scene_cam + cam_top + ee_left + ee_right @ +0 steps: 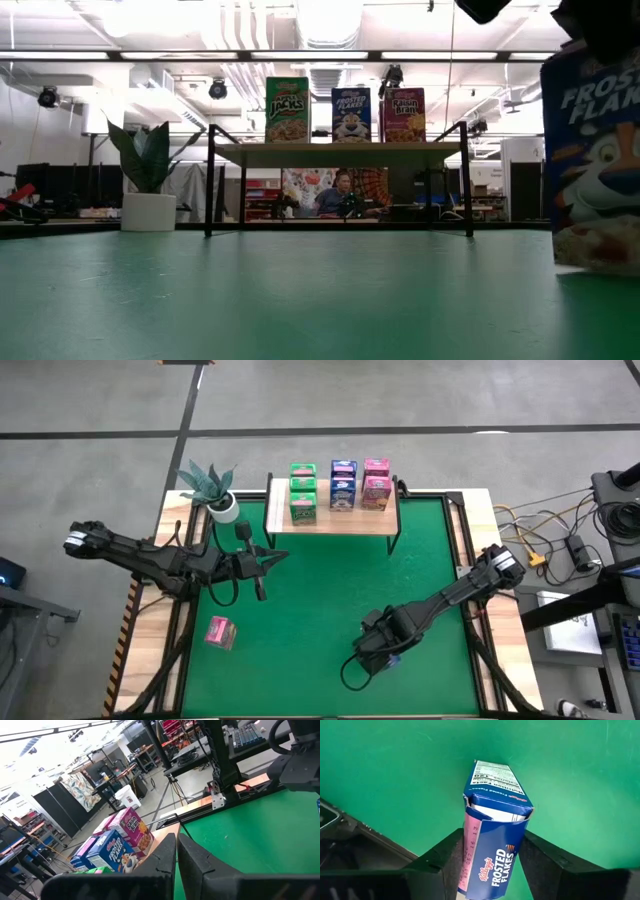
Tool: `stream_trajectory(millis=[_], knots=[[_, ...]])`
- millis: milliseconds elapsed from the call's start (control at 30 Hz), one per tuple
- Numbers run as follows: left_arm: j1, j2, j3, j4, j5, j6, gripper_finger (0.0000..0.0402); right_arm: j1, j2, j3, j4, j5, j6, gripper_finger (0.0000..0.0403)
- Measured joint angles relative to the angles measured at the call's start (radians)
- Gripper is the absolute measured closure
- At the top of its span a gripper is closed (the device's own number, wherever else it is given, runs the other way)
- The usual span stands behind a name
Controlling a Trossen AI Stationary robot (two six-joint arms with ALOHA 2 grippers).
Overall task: Stack cereal on shelf
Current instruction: Put the blue cereal box on the shelf aligned with the other blue cereal boxes
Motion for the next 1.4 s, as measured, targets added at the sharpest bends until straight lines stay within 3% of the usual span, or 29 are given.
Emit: stream_trajectory(millis=[333, 600, 900, 1133, 1400], knots=[[0.0, 0.0, 0.0, 0.008, 0.0, 0.0, 0.0402, -0.108, -0.11, 0.035, -0.003, 0.182, -0.189, 0.0236], [0.0, 0.0, 0.0, 0.004, 0.0, -0.012, 0.0402, -0.258, -0.191, 0.196, -0.002, 0.332, -0.543, 0.0236], [0.0, 0.0, 0.0, 0.007, 0.002, -0.042, 0.0402, -0.437, -0.168, 0.448, -0.004, 0.338, -1.056, 0.0237], [0.0, 0.0, 0.0, 0.007, 0.003, -0.049, 0.0402, -0.568, -0.122, 0.555, -0.114, 0.337, -1.462, 0.0237], [0.0, 0.0, 0.0, 0.007, 0.003, -0.048, 0.0402, -0.718, -0.121, 0.517, -0.12, 0.325, -1.638, 0.0237]])
